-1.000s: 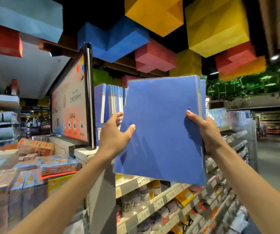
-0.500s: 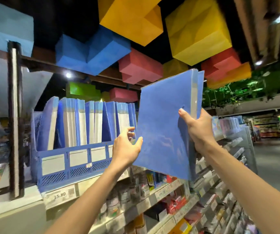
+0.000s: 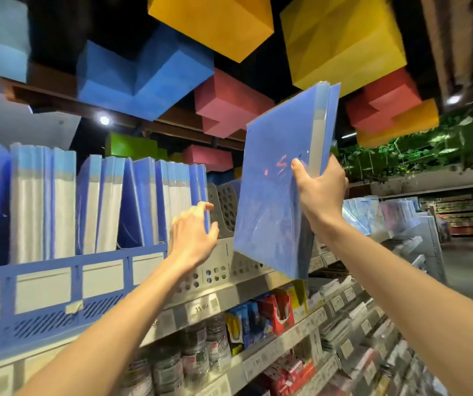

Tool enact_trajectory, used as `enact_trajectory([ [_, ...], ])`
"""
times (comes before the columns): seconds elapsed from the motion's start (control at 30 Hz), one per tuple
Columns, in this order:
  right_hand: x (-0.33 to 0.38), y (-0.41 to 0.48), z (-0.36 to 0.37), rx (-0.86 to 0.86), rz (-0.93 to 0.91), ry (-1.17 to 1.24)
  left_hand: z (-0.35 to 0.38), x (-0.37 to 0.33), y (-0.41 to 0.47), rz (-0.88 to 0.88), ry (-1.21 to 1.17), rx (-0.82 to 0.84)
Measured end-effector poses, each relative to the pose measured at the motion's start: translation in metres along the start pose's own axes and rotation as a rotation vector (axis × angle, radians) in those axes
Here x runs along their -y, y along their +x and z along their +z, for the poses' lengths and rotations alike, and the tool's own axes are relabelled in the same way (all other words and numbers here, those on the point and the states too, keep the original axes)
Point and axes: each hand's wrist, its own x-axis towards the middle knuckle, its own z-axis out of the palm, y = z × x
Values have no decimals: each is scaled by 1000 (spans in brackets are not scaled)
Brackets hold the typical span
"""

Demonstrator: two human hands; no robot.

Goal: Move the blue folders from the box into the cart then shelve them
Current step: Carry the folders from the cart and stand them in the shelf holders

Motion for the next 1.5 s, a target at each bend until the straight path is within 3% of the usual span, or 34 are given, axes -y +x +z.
enact_trajectory([
  [0.43, -78, 60, 98, 84, -57, 111, 72, 48, 91, 240, 536, 24],
  [0.63, -119, 82, 141, 126, -8, 169, 78, 73, 114, 321, 780, 111],
  [0.87, -146, 92, 192, 234, 88, 311, 57, 90, 111, 417, 915, 7],
  [1.23, -152, 50, 249, 440, 104, 450, 66, 64, 93, 188, 721, -62],
  [1.5, -170, 39, 260, 625, 296, 713, 86, 59, 95, 107, 631, -50],
])
